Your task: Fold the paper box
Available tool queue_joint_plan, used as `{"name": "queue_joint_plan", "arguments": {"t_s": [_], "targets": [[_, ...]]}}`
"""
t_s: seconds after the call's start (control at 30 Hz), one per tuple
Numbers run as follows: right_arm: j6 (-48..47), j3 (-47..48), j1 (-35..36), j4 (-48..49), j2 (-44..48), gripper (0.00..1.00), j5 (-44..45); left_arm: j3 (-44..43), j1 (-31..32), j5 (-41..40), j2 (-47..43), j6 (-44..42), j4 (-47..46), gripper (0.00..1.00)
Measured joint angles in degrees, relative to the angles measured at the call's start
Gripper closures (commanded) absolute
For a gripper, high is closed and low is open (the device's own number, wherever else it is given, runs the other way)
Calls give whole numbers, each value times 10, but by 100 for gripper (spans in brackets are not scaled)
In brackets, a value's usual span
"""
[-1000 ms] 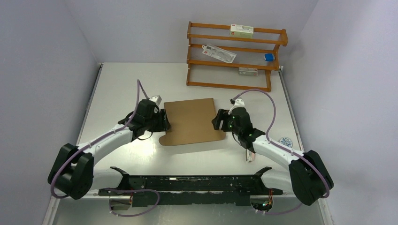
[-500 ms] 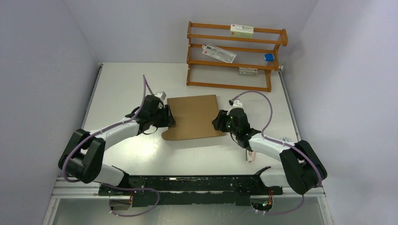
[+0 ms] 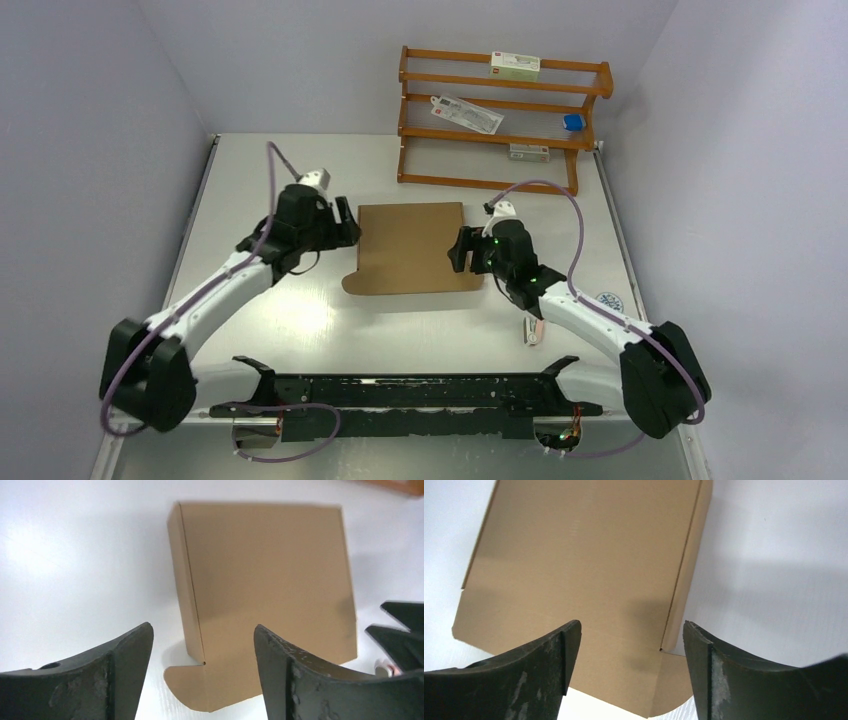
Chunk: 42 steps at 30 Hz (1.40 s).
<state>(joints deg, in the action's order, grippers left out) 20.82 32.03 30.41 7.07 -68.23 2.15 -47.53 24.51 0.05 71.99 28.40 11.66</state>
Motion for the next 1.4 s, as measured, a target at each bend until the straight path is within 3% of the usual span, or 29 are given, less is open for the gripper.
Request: {"name": "queue_joint_plan", "arguments": {"t_s": [0.2, 0.6, 0.93, 1.33, 1.4], "targets": [[-79, 35, 56, -40, 21, 10, 2, -30, -52, -36, -119, -38, 49, 3], [-281, 82, 252, -91, -23, 8, 47, -22, -87, -82, -224, -153, 101, 5], [-429, 93, 384, -91, -118, 7, 211, 15, -82, -125, -260, -166, 114, 6], [-552, 85, 402, 39, -230, 17, 364, 16, -65, -147, -279, -171, 114, 7], [-568, 80, 402, 65, -245, 23, 380, 16, -64, -149, -282, -171, 114, 7]]}}
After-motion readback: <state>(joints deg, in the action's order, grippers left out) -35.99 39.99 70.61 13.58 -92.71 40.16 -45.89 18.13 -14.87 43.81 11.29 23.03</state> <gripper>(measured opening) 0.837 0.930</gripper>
